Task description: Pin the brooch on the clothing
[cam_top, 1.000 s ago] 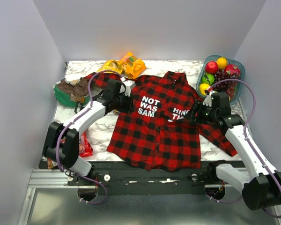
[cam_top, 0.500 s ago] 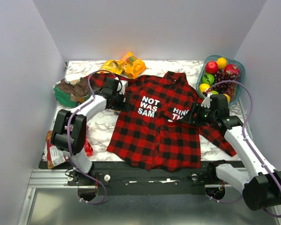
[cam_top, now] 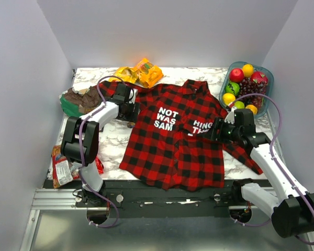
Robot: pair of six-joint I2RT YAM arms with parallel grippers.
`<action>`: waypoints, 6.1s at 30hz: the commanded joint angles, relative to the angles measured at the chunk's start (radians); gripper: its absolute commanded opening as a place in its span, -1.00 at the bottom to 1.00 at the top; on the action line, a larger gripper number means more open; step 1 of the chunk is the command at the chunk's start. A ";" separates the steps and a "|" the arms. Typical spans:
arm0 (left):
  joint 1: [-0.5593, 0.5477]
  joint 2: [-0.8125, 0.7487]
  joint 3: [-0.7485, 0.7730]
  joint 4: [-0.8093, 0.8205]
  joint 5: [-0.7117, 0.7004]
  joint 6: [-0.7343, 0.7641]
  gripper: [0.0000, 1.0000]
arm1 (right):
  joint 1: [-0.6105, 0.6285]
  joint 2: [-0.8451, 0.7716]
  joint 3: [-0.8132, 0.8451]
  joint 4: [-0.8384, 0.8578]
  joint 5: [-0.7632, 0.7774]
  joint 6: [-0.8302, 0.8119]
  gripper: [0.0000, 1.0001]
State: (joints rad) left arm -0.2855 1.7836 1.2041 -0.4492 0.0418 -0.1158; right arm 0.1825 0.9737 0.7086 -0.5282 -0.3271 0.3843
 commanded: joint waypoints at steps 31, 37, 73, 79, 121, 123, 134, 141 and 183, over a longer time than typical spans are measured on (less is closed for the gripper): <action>-0.023 0.139 0.023 -0.065 0.007 0.042 -0.01 | 0.006 0.006 -0.035 0.051 -0.017 0.031 0.35; -0.027 0.044 -0.006 -0.036 -0.010 0.030 -0.10 | 0.008 0.011 -0.031 0.050 -0.015 0.031 0.35; -0.057 0.033 -0.028 0.024 -0.178 -0.179 0.53 | 0.021 0.031 0.002 0.022 -0.013 -0.005 0.35; -0.057 0.075 0.008 0.003 -0.195 -0.113 0.45 | 0.021 0.022 -0.024 0.025 -0.013 -0.004 0.35; -0.221 0.054 -0.005 -0.149 -0.599 -0.019 -1.00 | 0.020 -0.102 -0.072 0.011 -0.036 -0.061 0.35; -0.222 0.051 0.003 -0.158 -0.612 -0.021 -1.00 | 0.020 -0.102 -0.074 0.011 -0.036 -0.061 0.35; -0.247 -0.151 0.081 -0.184 -0.413 -0.050 -1.00 | 0.021 -0.102 -0.063 0.007 -0.032 -0.062 0.35; -0.248 -0.266 0.065 -0.112 0.180 0.053 -1.00 | 0.021 -0.142 -0.020 0.051 -0.130 -0.100 0.34; -0.222 -0.325 -0.293 0.402 1.199 -0.214 -1.00 | 0.353 0.180 -0.054 0.726 -0.625 -0.081 0.06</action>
State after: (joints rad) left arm -0.5117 1.4654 0.9127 -0.0662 1.2011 -0.3397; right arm 0.5175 1.1397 0.6273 0.1402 -0.9298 0.2989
